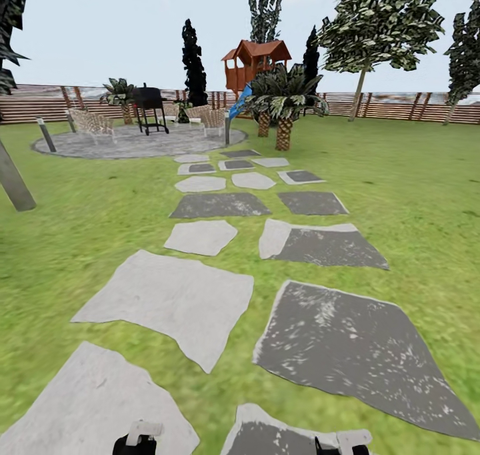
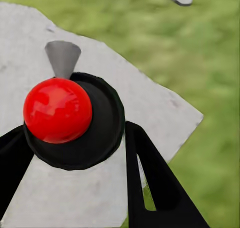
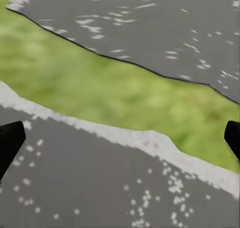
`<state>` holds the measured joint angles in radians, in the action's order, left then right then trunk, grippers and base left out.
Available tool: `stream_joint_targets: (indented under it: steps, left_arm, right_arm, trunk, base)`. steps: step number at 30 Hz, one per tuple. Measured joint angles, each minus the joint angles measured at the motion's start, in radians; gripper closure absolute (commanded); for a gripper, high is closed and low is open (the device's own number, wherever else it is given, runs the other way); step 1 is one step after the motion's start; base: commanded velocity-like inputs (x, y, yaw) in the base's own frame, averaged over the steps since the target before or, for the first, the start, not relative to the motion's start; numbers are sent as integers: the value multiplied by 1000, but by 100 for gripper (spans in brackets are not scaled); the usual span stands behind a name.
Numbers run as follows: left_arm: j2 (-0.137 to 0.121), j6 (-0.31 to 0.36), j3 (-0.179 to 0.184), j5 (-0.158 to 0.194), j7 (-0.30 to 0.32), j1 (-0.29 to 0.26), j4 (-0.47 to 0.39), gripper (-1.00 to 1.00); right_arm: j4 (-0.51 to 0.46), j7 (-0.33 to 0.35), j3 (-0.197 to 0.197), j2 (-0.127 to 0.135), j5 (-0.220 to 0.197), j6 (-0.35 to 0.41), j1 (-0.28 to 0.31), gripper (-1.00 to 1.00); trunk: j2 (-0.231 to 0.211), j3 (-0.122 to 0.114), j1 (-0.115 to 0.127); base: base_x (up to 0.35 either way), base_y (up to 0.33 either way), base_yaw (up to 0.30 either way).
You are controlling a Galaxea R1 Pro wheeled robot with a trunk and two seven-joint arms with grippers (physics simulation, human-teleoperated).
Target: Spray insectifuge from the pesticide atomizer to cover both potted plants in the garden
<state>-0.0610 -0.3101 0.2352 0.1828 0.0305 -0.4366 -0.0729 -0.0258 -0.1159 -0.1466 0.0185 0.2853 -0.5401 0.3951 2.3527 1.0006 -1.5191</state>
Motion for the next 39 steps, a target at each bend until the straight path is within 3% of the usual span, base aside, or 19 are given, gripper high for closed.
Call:
stream_joint_targets:
  steps: [39]
  left_arm:
    - [0,0,0,0,0,0,0,100]
  right_arm:
    - [0,0,0,0,0,0,0,-100]
  trunk:
    - [0,0,0]
  base:
    - [338,0,0]
